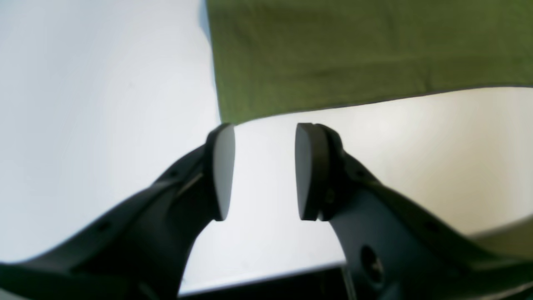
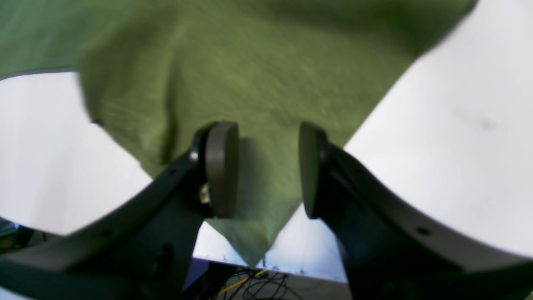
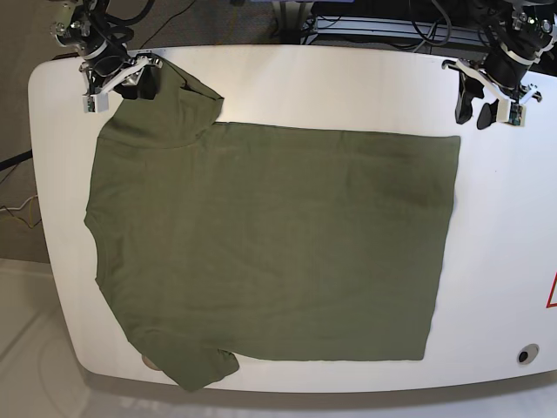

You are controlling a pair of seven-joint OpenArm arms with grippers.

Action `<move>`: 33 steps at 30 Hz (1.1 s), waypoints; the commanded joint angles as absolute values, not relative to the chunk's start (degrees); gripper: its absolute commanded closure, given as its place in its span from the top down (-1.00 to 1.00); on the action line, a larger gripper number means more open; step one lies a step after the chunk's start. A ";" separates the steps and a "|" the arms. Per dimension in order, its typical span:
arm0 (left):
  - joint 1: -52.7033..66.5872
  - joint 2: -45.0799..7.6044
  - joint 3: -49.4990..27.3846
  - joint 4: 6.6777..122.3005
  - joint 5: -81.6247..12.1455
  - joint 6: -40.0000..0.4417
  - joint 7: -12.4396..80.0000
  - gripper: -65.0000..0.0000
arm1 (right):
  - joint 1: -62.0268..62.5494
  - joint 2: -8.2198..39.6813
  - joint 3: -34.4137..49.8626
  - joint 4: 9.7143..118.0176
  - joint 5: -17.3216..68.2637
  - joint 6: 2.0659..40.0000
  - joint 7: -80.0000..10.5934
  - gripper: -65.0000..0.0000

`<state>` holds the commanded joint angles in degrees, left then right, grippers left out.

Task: Fold the T-shirt properly
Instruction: 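Close the right gripper on the shoulder corner beside the collar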

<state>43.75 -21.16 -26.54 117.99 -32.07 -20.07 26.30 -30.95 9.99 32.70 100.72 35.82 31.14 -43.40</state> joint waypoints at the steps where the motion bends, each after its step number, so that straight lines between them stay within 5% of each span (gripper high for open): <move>1: 43.69 -21.16 -26.52 117.96 -32.15 -20.07 26.45 -0.25 | -31.00 9.93 32.71 100.69 35.63 31.09 -43.19 -0.29; 12: 43.92 -21.17 -25.57 116.97 -33.23 -22.07 27.17 -0.28 | -30.77 9.77 32.96 98.68 35.61 30.92 -40.42 -0.29; 18: 44.01 -21.18 -25.95 117.00 -34.39 -23.06 22.23 -0.36 | -30.04 9.83 35.07 98.37 44.39 31.50 -46.94 -0.29; 33: 45.04 -21.14 -25.86 116.67 -37.76 -21.72 22.86 -0.39 | -29.29 9.27 39.01 98.37 49.70 32.21 -52.23 -0.29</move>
<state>45.04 -21.14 -25.86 116.67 -37.76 -21.72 22.86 -29.29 9.27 39.01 98.37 49.70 32.21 -52.23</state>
